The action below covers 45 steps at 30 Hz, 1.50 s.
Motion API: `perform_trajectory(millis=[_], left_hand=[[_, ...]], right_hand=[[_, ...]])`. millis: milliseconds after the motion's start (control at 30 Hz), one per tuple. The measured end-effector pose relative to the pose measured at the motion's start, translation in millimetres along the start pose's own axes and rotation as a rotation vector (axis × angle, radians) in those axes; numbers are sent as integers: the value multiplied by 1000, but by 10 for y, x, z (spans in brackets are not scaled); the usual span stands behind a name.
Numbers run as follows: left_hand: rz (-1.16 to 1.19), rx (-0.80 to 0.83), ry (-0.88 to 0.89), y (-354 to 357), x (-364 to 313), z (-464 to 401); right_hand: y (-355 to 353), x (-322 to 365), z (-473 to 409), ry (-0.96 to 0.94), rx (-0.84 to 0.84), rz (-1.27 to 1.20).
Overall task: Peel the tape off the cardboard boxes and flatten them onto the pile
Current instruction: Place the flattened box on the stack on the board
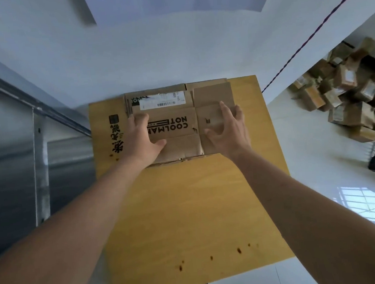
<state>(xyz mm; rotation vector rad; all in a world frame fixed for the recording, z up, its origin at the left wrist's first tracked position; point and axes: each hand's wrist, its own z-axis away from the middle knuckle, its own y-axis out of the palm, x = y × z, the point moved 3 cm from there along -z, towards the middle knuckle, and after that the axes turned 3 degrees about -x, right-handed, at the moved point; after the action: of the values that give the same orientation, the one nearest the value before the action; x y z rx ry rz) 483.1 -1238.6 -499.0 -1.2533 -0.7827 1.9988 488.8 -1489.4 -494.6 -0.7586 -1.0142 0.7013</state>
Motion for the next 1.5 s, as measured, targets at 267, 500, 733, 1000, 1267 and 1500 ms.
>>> perform_trajectory(millis=[267,500,733,1000,1267,1500], left_hand=[[-190,-44,35,88,-6,-243],[-344,16,255,166,-148,-246],[-352,29,252,206,-105,-230],[-400,48,214,321,-76,-68],[-387,49,185,366,-97,-68],[-357,145,186,175,-237,-96]], right_hand=[[174,82,-334,-2,42,167],[290,141,-308,-163,49,321],[385,33,-316,-211,64,319],[351,58,-176,-188,-20,326],[394,29,-182,-178,-17,302],[325,101,-143,-171,185,264]])
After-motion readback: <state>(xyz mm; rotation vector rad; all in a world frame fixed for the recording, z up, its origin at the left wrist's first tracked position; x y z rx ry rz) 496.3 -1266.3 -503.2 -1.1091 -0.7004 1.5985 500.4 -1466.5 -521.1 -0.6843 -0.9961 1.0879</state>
